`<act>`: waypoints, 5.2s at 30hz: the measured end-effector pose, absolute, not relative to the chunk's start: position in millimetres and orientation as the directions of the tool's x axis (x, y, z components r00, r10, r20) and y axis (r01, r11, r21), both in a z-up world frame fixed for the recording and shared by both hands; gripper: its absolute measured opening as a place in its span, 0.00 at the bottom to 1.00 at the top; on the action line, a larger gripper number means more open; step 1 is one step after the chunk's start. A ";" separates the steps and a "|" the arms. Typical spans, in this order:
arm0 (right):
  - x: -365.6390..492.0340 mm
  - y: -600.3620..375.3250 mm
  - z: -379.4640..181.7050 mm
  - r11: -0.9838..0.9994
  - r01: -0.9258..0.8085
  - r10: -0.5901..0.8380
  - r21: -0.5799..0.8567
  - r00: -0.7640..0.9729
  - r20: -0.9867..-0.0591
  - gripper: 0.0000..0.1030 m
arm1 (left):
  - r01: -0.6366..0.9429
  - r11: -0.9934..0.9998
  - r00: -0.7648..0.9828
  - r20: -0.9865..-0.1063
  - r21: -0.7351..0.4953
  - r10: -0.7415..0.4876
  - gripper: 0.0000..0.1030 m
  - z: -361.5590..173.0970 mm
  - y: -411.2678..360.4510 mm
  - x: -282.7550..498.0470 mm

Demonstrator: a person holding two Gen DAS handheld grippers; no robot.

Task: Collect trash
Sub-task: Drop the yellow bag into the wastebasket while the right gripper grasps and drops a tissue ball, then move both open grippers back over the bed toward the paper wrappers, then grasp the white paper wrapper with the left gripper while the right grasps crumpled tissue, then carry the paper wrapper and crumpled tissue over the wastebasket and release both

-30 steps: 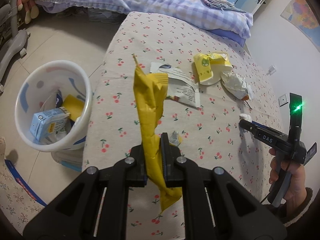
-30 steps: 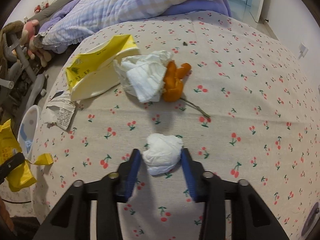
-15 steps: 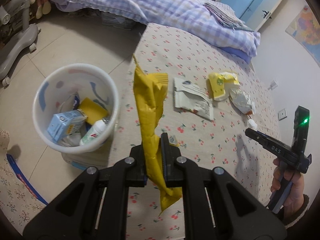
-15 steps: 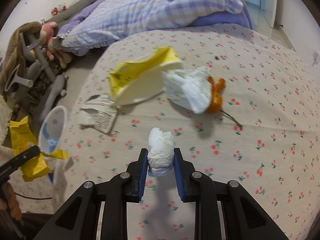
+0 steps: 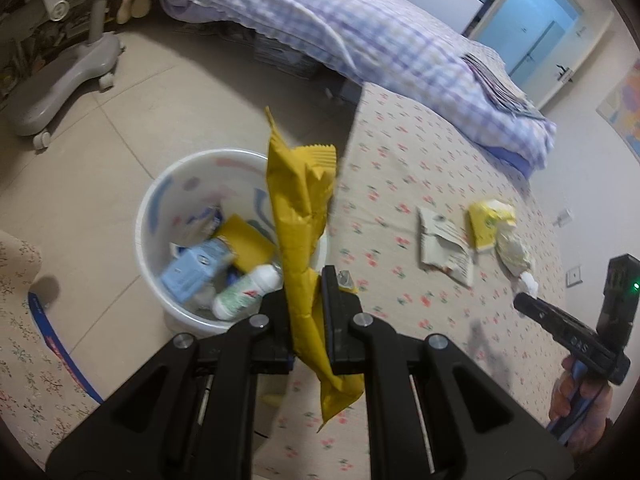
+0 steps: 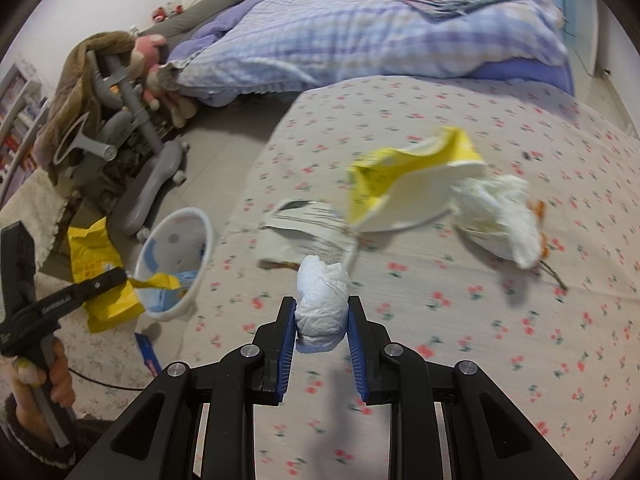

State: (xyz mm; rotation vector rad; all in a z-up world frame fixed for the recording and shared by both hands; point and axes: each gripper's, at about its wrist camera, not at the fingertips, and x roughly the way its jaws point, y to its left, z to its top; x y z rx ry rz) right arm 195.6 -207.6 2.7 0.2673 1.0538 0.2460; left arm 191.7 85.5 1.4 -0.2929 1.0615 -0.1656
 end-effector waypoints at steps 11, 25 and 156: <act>217.7 -137.2 6.7 0.923 -0.184 0.385 0.338 0.435 -0.814 0.25 | -0.051 0.960 0.514 -0.832 -0.275 -0.211 0.63 -10.6 127.9 207.1; 249.9 -46.2 -5.5 0.890 -0.265 0.448 0.370 0.368 -0.815 0.25 | -0.163 0.984 0.448 -0.894 -0.068 0.013 0.91 -8.4 164.6 195.0; 218.0 -315.7 4.4 0.963 0.114 0.146 0.244 0.539 -0.830 0.26 | 0.176 0.936 0.376 -0.858 -0.304 -0.349 0.04 -9.1 -57.1 216.2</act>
